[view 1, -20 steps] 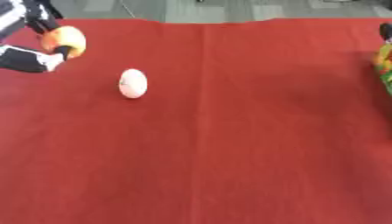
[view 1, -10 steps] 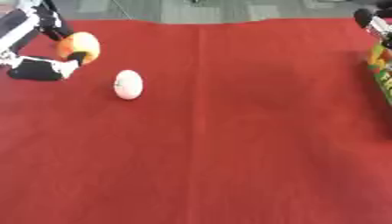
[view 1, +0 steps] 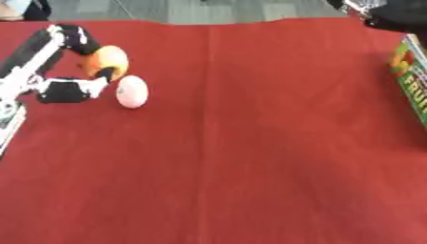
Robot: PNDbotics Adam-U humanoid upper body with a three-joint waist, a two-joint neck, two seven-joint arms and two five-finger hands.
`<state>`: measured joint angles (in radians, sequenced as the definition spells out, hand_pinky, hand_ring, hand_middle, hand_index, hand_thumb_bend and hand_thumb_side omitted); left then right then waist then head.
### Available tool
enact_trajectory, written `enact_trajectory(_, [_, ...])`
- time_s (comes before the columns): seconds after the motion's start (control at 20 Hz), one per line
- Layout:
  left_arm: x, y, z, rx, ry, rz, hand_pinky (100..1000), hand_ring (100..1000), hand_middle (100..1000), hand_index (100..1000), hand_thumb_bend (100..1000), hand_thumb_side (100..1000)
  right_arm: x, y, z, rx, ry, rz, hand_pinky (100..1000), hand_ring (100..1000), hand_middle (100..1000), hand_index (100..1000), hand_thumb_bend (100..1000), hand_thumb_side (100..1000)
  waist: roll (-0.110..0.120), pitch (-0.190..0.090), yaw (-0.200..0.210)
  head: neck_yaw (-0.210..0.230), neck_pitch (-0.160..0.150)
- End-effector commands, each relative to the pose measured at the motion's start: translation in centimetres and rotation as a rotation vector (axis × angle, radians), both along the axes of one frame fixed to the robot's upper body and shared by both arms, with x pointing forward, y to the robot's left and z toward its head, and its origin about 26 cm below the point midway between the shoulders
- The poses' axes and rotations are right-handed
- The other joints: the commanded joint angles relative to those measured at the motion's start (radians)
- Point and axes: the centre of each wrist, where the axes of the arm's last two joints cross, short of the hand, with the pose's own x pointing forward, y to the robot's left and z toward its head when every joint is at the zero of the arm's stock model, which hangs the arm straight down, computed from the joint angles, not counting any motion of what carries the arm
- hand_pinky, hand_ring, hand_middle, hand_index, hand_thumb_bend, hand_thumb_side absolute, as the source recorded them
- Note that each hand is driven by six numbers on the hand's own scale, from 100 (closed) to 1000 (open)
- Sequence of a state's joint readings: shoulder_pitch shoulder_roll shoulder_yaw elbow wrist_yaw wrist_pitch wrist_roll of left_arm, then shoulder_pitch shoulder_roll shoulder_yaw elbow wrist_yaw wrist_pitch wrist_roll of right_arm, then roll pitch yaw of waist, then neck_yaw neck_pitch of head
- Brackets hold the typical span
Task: Pick up the objects with one hand, pass them to the other hand, and then place them into the box on the other side of the table.
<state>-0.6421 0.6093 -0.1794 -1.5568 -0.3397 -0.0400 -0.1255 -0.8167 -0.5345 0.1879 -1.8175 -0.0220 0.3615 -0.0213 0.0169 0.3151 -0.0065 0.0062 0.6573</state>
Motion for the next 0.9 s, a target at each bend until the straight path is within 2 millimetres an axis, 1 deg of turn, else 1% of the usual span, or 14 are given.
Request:
enact_trajectory(0.05, [-0.3,-0.8,0.5,0.004,-0.047,-0.021,710,682,579,500,166,141,-0.8,1.5,1.1,-0.064,-0.042,0.035,789,801,730,784,549,262,-0.016,-0.102,-0.002,-0.004,0.003])
enact_trajectory(0.35, [0.0,-2.6,-0.7,-0.059,-0.071,-0.06,707,681,576,501,150,150,-1.3,4.6,1.2,-0.121,-0.052,0.117,790,802,733,785,549,264,-0.023,-0.103,-0.002,-0.01,0.004])
enact_trajectory(0.5, [0.2,-3.3,-1.3,-0.104,-0.074,-0.083,706,679,575,502,140,159,-1.4,5.7,0.9,-0.145,-0.048,0.147,791,802,734,784,554,263,-0.026,-0.102,0.0,-0.011,0.003])
enact_trajectory(0.9, [0.4,-4.2,-2.8,-0.158,-0.068,-0.107,703,678,573,504,132,167,-1.3,7.3,0.3,-0.216,-0.021,0.186,791,803,736,786,566,268,-0.032,-0.101,0.002,-0.008,0.001])
